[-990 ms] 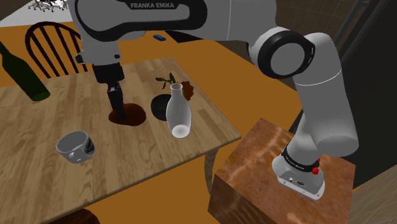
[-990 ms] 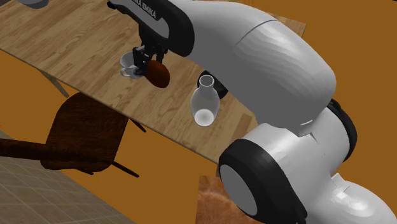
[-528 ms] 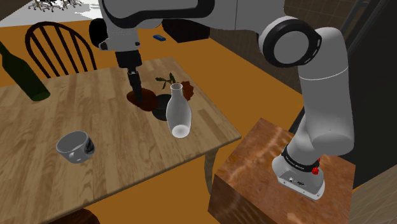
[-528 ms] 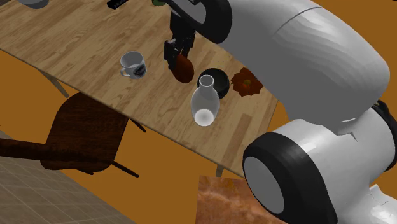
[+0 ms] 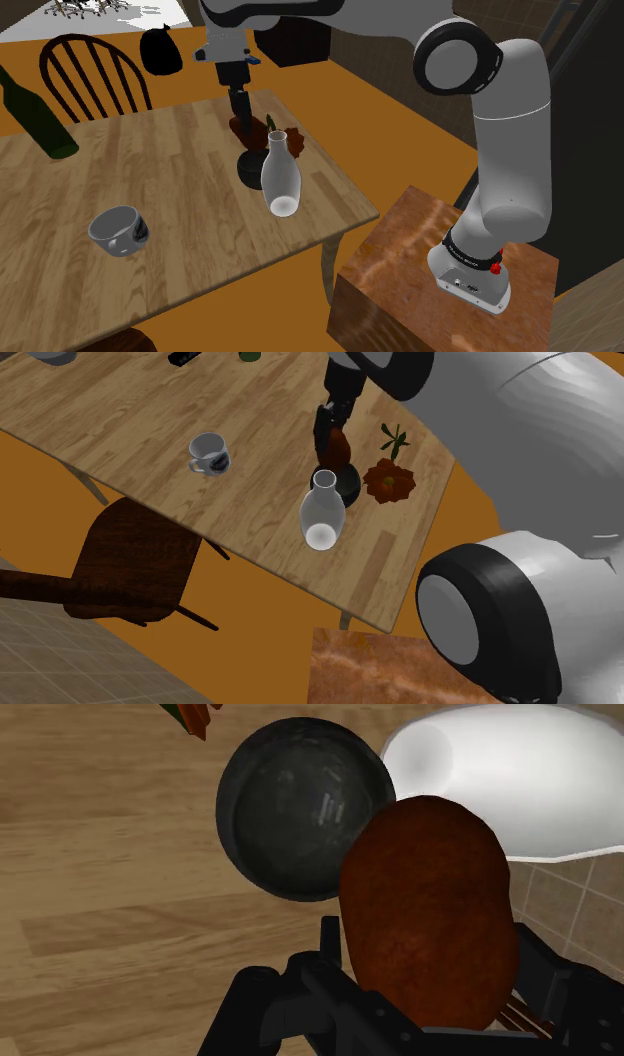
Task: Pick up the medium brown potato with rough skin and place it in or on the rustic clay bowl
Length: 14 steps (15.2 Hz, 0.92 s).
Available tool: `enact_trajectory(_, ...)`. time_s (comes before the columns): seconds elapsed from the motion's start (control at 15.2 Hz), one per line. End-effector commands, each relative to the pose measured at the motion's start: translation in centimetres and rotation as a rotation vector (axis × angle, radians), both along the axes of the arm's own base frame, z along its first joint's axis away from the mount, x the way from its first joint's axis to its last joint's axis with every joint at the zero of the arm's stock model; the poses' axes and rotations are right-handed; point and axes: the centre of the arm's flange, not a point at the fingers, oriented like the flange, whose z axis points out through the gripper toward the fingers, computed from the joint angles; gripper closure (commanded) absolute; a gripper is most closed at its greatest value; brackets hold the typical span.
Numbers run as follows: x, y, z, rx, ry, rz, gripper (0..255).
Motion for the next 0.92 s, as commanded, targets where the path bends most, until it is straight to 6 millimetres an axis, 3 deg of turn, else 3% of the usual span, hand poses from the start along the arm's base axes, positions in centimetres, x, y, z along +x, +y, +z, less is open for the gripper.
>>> enact_trajectory(0.0,0.6,-1.3,-0.6,0.001,0.000,0.001,255)
enact_trajectory(0.86,0.6,-1.3,-7.5,0.001,0.000,0.001,255)
